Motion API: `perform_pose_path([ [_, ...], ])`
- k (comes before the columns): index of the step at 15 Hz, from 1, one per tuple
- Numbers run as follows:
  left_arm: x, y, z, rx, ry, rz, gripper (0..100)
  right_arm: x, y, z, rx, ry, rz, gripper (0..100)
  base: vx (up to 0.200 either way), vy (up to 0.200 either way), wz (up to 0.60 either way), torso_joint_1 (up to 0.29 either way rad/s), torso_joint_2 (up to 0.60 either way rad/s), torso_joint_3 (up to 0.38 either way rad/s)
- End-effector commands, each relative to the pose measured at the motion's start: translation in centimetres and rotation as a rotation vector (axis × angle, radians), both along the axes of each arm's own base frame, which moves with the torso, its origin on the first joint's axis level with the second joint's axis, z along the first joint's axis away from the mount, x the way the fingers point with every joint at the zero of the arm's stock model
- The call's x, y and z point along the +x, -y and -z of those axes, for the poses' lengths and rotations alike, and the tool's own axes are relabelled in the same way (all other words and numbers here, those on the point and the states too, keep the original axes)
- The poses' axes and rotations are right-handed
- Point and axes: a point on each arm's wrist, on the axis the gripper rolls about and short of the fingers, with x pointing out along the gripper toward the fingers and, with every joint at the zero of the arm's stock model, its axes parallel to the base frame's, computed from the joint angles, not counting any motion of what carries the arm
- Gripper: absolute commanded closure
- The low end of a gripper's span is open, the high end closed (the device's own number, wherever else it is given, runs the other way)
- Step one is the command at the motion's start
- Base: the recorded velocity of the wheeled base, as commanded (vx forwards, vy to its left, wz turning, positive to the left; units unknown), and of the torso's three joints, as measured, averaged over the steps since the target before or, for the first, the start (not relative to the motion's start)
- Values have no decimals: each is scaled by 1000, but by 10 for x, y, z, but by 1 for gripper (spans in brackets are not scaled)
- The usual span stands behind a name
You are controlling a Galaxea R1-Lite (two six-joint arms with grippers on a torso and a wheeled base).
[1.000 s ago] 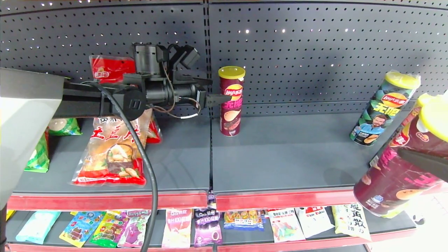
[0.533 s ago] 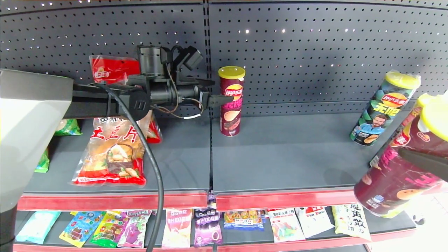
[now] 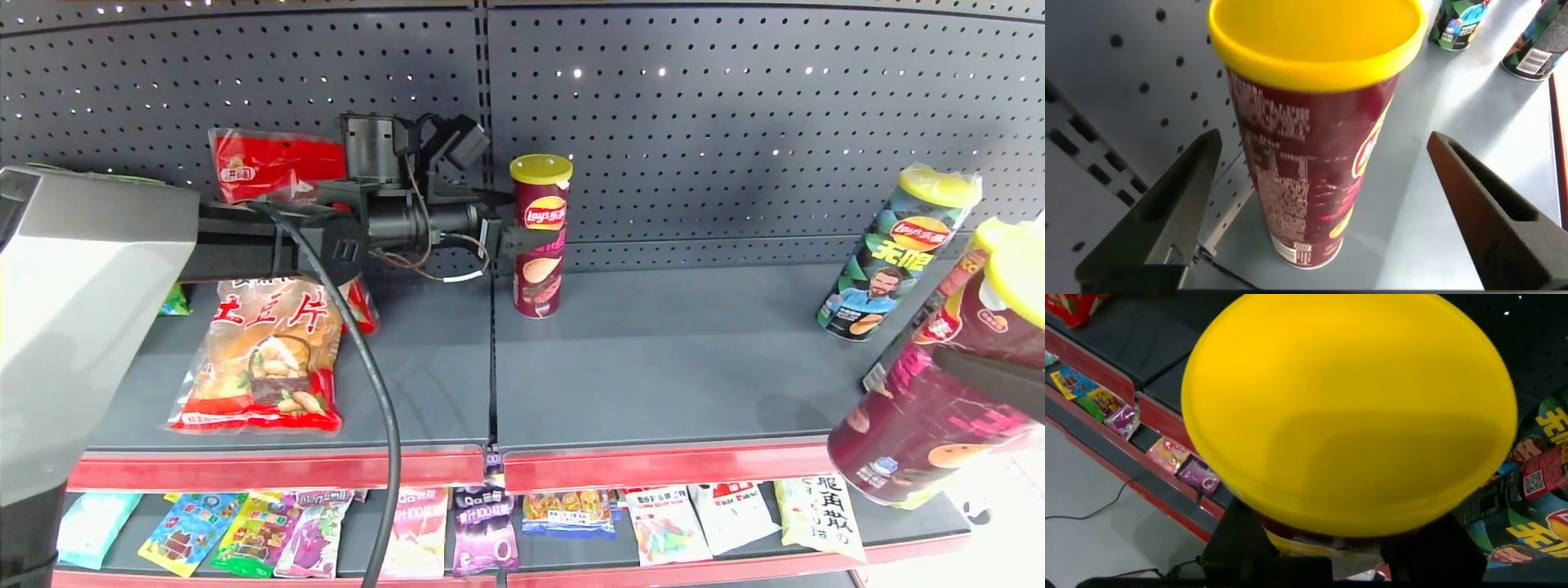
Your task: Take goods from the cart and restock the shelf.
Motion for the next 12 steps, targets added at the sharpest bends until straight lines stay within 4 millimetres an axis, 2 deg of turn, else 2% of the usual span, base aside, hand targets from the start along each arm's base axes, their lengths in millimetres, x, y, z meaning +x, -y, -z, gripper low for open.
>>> perform_pose_path([
  [1,2,2,2,0,4,0,0,-3,1,2,0,1,0,100,0,0,0,0,0,0],
  [2,3,2,2,-2,5,-2,0,-3,1,2,0,1,0,100,0,0,0,0,0,0],
  [3,5,3,0,-6,15,-3,100,-3,1,2,1,3,0,100,0,0,0,0,0,0],
  [10,2,6,0,-2,14,3,100,-4,1,1,1,4,2,100,0,0,0,0,0,0],
  [12,-7,2,-7,-3,15,3,100,-4,1,1,1,4,2,100,0,0,0,0,0,0],
])
